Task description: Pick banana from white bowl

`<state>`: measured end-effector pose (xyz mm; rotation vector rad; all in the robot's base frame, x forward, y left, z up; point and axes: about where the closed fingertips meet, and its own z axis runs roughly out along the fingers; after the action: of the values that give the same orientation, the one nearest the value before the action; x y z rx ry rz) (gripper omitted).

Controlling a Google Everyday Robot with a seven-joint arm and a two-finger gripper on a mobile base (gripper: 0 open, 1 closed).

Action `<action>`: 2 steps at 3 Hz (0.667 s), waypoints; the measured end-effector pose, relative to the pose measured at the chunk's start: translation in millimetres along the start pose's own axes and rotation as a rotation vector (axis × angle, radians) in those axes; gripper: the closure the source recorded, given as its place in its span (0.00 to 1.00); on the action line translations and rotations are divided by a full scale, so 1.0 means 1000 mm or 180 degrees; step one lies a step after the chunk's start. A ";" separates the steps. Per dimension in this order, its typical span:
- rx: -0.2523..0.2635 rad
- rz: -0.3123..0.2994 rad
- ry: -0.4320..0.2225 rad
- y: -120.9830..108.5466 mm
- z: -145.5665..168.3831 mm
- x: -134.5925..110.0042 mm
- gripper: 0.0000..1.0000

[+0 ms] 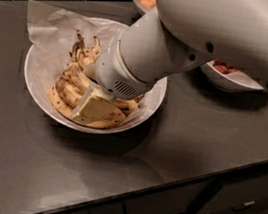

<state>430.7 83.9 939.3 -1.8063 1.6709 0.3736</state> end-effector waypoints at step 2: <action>-0.0161 0.0141 0.0060 0.005 0.017 0.012 0.39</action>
Offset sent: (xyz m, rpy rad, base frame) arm 0.0045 -0.0033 -0.0386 -0.0312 0.1120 -0.0238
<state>431.1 84.8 917.5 -1.8169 1.7313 0.4227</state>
